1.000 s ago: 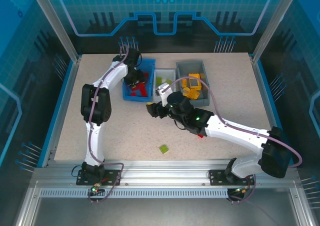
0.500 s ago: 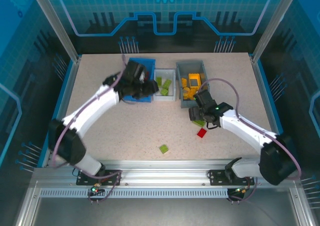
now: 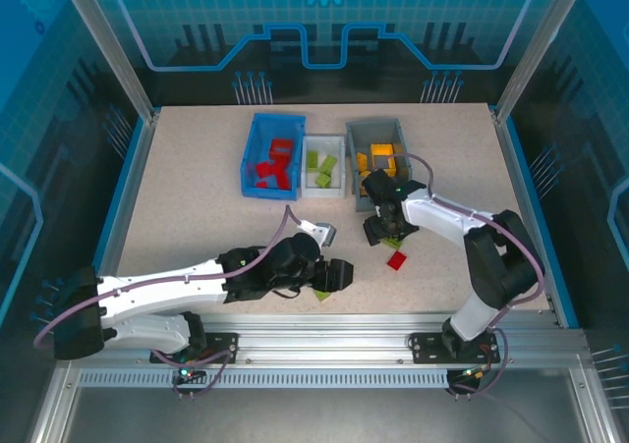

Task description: Sort the legos into containers by color

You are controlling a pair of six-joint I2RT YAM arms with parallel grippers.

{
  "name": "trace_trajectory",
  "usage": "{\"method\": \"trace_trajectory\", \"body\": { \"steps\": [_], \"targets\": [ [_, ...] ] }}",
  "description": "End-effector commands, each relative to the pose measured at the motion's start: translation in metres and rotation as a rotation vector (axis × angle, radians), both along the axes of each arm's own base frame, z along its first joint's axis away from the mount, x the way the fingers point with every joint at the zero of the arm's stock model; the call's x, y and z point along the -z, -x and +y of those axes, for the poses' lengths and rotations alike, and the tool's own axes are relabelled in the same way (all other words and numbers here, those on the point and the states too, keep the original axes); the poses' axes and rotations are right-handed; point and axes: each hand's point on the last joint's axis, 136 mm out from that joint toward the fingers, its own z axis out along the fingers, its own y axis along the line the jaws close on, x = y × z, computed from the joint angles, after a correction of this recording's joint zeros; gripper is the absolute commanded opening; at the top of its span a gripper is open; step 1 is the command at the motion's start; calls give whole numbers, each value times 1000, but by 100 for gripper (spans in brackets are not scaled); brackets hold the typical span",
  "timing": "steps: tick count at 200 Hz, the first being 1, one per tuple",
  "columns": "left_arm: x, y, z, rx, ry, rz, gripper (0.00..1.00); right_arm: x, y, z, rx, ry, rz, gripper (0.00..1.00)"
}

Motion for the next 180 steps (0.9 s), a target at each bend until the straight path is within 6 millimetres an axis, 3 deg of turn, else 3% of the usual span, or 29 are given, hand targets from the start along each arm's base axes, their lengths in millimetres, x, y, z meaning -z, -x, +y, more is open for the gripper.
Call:
{"method": "trace_trajectory", "body": {
  "steps": [1, 43, 120, 156, 180],
  "targets": [
    [-19, -12, -3, -52, 57, -64, 66, 5, -2, -5, -27, 27, 50, 78],
    [-25, -14, -6, -49, 64, -78, 66, 17, -2, -10, -11, 26, 91, 71],
    [-25, -17, -5, -67, 61, -83, 65, 21, -3, -16, 36, -11, 108, 43],
    [-27, -19, -6, -71, 66, -90, 66, 11, -8, -21, 40, 4, 39, 33],
    [-37, -23, -3, -81, 46, -116, 66, -15, -15, -23, 51, -1, -66, 30]
  ]
}}
